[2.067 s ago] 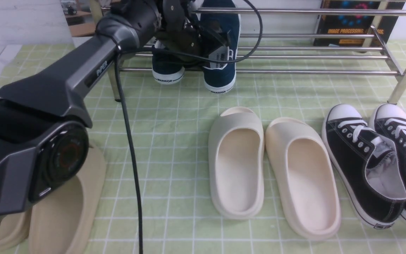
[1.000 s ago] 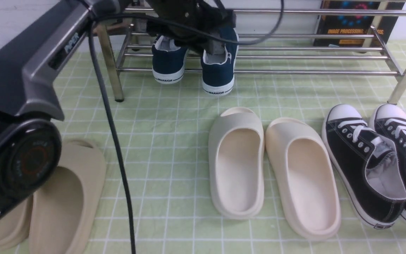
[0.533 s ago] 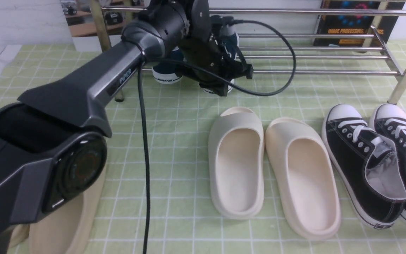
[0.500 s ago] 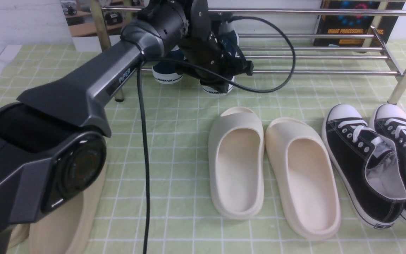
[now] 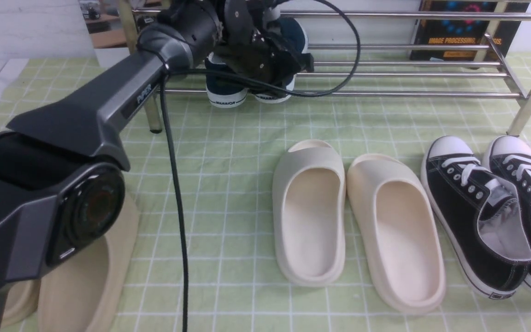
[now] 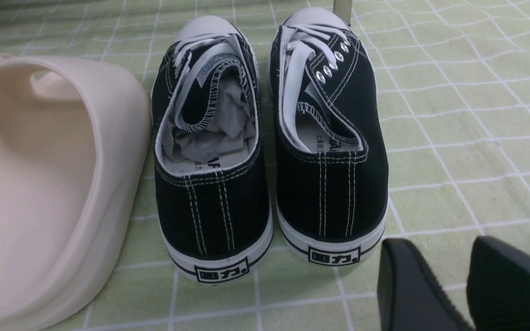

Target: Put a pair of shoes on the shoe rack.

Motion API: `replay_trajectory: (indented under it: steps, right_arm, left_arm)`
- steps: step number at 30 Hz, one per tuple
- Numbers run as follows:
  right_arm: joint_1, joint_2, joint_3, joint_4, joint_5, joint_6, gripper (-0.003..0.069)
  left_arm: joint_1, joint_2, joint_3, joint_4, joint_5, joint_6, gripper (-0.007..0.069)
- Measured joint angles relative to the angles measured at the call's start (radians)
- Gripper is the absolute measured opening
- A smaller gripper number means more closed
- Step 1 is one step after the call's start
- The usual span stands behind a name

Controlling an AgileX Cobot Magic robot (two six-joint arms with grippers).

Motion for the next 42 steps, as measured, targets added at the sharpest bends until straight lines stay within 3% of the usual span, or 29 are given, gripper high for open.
replay_trajectory:
  steps: [4,10,16,23,26,33,39,42]
  right_arm:
    - [0.0,0.0,0.0,0.0,0.0,0.0,0.0239]
    - [0.0,0.0,0.0,0.0,0.0,0.0,0.0239]
    - [0.0,0.0,0.0,0.0,0.0,0.0,0.0239]
    - [0.0,0.0,0.0,0.0,0.0,0.0,0.0239]
    - [0.0,0.0,0.0,0.0,0.001,0.0,0.0239]
    - [0.0,0.0,0.0,0.0,0.001,0.0,0.0239]
    - [0.0,0.0,0.0,0.0,0.001,0.0,0.0239]
    - [0.0,0.0,0.0,0.0,0.001,0.0,0.0239]
  left_arm:
    - [0.018,0.001,0.0,-0.068,-0.009,0.01,-0.0013]
    - [0.02,-0.028,0.0,-0.181,-0.023,0.126,-0.0013]
    - [0.031,-0.144,0.0,-0.248,0.107,0.218,-0.0013]
    - [0.049,-0.371,0.0,-0.132,0.332,0.245,-0.0013]
    - [0.049,-0.459,0.0,-0.063,0.396,0.204,-0.0013]
    - [0.049,-0.674,0.019,0.098,0.409,0.117,-0.0013]
    - [0.05,-0.928,0.217,0.134,0.409,0.077,-0.0013]
    - [0.05,-1.119,0.456,0.134,0.409,0.05,-0.0013]
